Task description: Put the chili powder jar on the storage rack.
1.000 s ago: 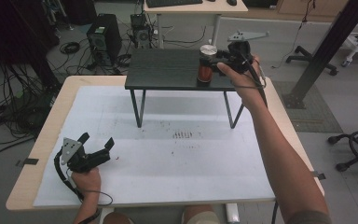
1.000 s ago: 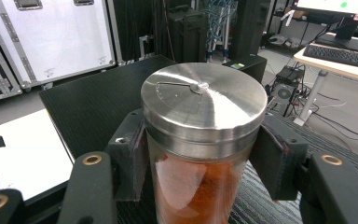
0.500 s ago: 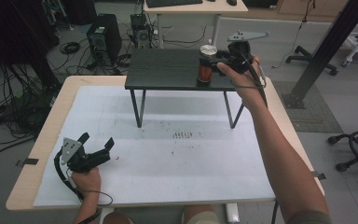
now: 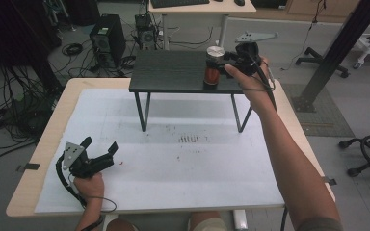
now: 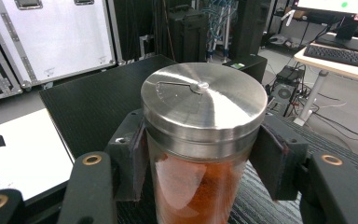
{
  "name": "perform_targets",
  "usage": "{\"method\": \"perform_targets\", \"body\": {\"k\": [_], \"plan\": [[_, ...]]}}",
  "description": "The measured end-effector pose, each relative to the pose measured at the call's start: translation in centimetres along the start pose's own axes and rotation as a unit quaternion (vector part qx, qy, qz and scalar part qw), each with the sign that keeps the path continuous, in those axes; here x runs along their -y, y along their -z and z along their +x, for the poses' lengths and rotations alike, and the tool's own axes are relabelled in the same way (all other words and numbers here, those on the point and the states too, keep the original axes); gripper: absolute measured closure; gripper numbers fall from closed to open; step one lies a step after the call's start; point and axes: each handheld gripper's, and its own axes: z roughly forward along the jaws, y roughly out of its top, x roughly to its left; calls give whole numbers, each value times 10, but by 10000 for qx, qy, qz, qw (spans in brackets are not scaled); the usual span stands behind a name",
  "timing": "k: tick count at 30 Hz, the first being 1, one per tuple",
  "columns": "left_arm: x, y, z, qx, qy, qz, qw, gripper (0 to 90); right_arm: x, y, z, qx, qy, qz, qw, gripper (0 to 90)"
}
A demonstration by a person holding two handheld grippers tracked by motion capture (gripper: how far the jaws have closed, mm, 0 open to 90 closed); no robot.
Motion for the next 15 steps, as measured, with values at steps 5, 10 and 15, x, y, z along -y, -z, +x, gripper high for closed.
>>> {"method": "perform_targets", "body": {"k": [5,10,15], "plan": [[0,0,0,4,-4,5,10000,2,0,0,0,-3,0,0,10000,426],[0,0,0,5,-6,5,10000,2,0,0,0,-14,-2,-3,10000,426],[0,0,0,4,-6,4,10000,2,0,0,-1,-23,-2,-1,10000,424]]}}
